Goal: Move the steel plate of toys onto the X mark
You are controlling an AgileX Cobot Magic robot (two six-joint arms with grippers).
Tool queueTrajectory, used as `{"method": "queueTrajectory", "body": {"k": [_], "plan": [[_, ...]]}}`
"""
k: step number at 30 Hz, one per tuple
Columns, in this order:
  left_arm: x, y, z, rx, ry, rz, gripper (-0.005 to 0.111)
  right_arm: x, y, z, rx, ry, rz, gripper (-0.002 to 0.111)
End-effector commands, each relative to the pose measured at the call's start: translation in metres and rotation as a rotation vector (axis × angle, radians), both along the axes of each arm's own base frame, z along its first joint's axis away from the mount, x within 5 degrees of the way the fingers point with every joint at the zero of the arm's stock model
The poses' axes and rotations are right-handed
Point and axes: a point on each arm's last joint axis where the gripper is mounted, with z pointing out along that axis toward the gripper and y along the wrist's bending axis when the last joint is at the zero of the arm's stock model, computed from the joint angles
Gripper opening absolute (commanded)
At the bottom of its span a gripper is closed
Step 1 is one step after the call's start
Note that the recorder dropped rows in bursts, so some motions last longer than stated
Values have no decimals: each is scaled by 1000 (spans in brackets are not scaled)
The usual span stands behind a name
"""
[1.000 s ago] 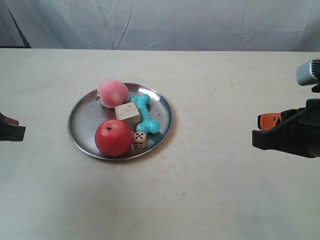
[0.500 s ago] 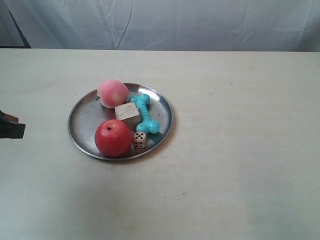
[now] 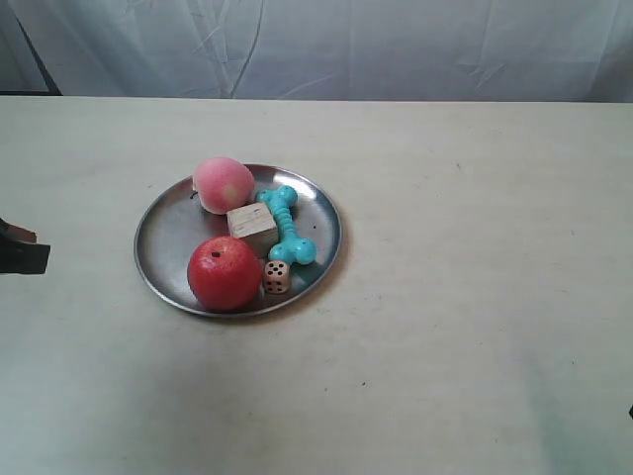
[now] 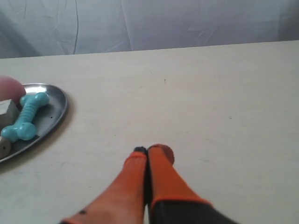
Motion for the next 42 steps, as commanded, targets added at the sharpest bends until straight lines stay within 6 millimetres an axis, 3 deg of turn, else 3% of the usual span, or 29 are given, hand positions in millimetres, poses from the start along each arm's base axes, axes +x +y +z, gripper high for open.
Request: {"method": "queueTrajectory", "body": {"k": [1,9,14,20,28,32,38,42], "plan": [[-1,-1,1,3,-15,-4,0,0,1,-1,67,-1,-4,0],[-1,-1,1,-11,-8,-2,0,0,1,-1,63,-1,-4,0],[1,12,2,28,-37,49,0,0,2,-1,77,-1,-6,0],[-4,12,7,28,-63,49,0,0,2,0,87,0,-3,0],[-48,16,37,19,-304,51,0,0,2,0,87,0,-3,0],[-77,18,27,8,-390,58,0,0,2,0,87,-2,-3,0],[-111,20,-19,-6,-467,73,0,0,2,0,87,-2,-3,0],[-117,26,-10,-120,-767,183,0,0,2,0,87,-2,-3,0]]}}
